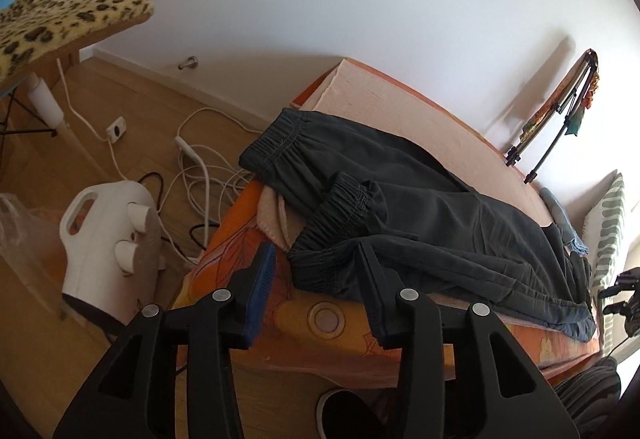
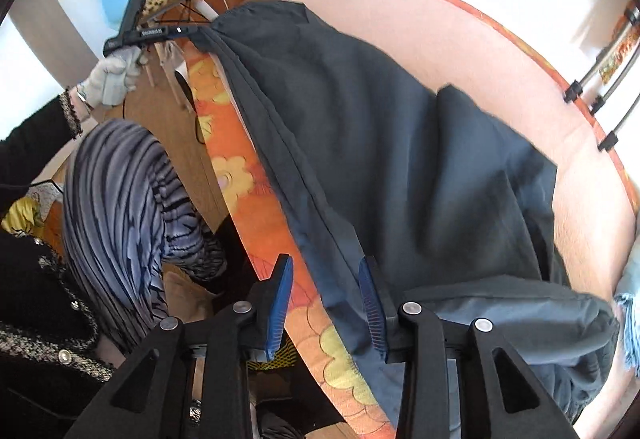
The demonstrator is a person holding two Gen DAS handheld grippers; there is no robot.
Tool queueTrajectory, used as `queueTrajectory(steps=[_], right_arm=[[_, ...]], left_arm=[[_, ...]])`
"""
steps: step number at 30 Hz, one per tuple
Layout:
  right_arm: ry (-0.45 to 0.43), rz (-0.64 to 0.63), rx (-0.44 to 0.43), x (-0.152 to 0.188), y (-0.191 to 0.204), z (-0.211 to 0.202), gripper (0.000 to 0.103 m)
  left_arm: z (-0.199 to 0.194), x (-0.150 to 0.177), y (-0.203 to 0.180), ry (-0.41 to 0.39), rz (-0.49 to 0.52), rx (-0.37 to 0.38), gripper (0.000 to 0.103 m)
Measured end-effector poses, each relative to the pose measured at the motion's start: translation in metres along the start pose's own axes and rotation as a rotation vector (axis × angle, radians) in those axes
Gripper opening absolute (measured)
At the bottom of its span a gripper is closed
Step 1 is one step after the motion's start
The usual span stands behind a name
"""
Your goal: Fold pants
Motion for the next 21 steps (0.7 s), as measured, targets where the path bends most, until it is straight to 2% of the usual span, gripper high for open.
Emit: queueTrajectory(steps=[4, 7, 9, 14, 18, 21], right_arm=[[-0.091, -0.043, -0.025, -0.052, -0.006, -0.01, 0.039], [-0.13, -0.09, -0.02, -0.1, -0.007, -0.001, 0.041], [-0.166, -0.112, -0.035, -0.134, -0.005, 0.007, 0.041], [-0.223, -0.156, -0.146, -0.225, 0.026, 0.047, 0.041], [-0.194, -0.205, -0.248, -0.289, 0.072, 0.097, 0.041], [-0.155, -0.238, -0.302, -0.323, 0.107, 0.132, 0.041]], left_arm=[[-0.012, 0.002, 0.002, -0.022, -0.059, 0.038, 0.04], [-0.022, 0.002, -0.007, -0.028, -0.036, 0.038, 0.04], [-0.03, 0.001, -0.011, -0.039, -0.054, 0.065, 0.04], [-0.031, 0.002, -0.009, -0.024, -0.123, 0.016, 0.042], [-0.023, 0.011, 0.001, -0.019, -0.263, 0.078, 0.042], [-0.017, 0.013, 0.001, -0.025, -0.314, 0.115, 0.042]])
Point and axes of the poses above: each gripper's, at about its wrist camera, not at the fingertips, and z roughly the way its jaws point, y to its left, x to its underside, the point moved 3 cm from there along z, roughly the way its jaws point, and after that the axes turned 9 degrees about x, right-handed, at the moved point
